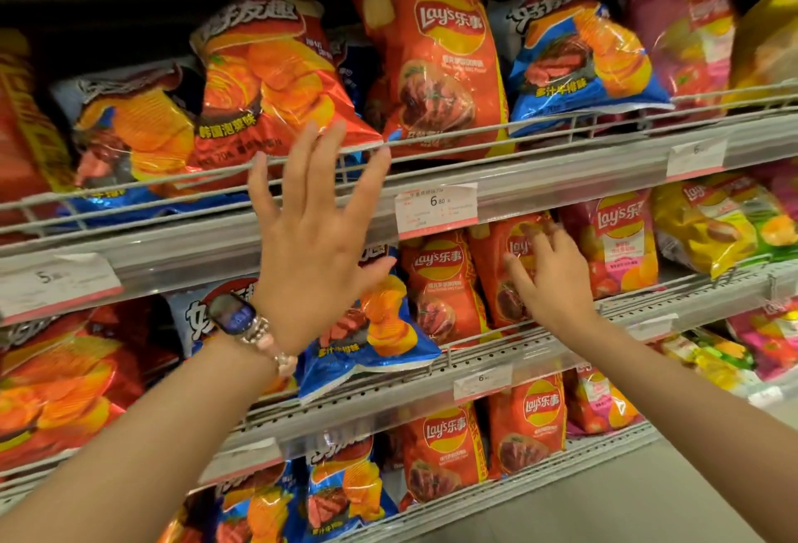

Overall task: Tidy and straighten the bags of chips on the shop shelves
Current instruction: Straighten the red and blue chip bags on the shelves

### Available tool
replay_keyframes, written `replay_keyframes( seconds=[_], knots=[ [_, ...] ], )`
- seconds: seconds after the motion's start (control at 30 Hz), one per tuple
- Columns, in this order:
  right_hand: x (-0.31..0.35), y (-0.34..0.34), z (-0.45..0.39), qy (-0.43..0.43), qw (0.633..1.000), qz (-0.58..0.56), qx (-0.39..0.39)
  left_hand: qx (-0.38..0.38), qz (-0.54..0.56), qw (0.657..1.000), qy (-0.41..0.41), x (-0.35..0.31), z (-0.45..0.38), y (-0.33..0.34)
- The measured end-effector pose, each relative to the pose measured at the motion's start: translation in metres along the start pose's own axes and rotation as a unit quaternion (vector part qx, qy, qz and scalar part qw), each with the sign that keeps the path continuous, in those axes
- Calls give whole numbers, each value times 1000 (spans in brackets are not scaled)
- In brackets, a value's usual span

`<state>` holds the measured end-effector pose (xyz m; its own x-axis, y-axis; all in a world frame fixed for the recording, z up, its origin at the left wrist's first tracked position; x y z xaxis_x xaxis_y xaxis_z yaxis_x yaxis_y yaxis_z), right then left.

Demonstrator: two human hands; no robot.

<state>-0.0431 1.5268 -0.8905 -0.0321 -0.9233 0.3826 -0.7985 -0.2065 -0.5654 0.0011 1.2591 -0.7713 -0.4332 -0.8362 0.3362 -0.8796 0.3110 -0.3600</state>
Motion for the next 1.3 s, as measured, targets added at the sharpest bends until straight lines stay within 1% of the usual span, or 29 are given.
replay_keyframes(
  seconds=[0.1,0.2,0.27,0.33,0.4,0.47,0.53,0.57,0.6,0.67,0.77,0.83,0.93,1.03,1.17,1.2,1.23,1.3],
  knots=[
    [28,-22,7,-96,993,-74,1,91,-47,995,-19,19,-18,13],
    [67,-49,8,-227,964,-137,-3,139,-59,988,-25,28,-26,23],
    [93,-67,3,-274,945,-177,-24,163,-64,984,-31,31,-29,27],
    [115,-84,-9,-295,928,-216,-68,184,-80,979,-30,34,-30,31],
    [133,-99,-27,-299,916,-241,-113,195,-93,976,-27,34,-30,33],
    [145,-110,-51,-288,916,-231,-156,201,-104,974,-26,34,-29,34],
    [149,-119,-79,-239,929,-218,-182,201,-111,973,-22,32,-28,34],
    [150,-121,-93,-202,937,-220,-179,198,-107,974,-20,32,-27,33],
    [149,-121,-107,-165,946,-228,-163,191,-96,977,-19,31,-28,32],
    [146,-116,-130,-106,958,-245,-106,168,-72,983,-10,31,-29,30],
    [144,-100,-148,-63,972,-225,-14,166,-50,985,-12,30,-30,30],
    [147,-91,-150,-66,979,-191,17,171,-42,984,-17,30,-30,31],
    [155,-87,-146,-89,979,-181,15,179,-35,983,-21,29,-29,31],
    [158,-86,-142,-112,979,-165,35,194,-29,980,-28,28,-30,31],
    [149,-96,-146,-151,965,-191,94,210,-34,976,-36,27,-34,32],
    [143,-105,-150,-164,963,-194,87,211,-41,976,-39,27,-35,32],
    [136,-117,-156,-179,964,-186,60,211,-50,975,-41,26,-36,32],
    [115,-140,-171,-197,973,-114,-23,207,-68,975,-45,26,-36,32]
  ],
)
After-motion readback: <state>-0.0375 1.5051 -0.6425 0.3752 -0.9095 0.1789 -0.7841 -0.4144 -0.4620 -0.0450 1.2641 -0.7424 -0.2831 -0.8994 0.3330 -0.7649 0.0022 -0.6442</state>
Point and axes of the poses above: each hand's wrist, its own z-axis away from the middle knuckle, its own y-axis out of the palm, x = y × z, the point moved 6 cm from there along -z, towards the middle knuckle, and after that the axes turned 4 degrees about -x, right-handed, at the moved point
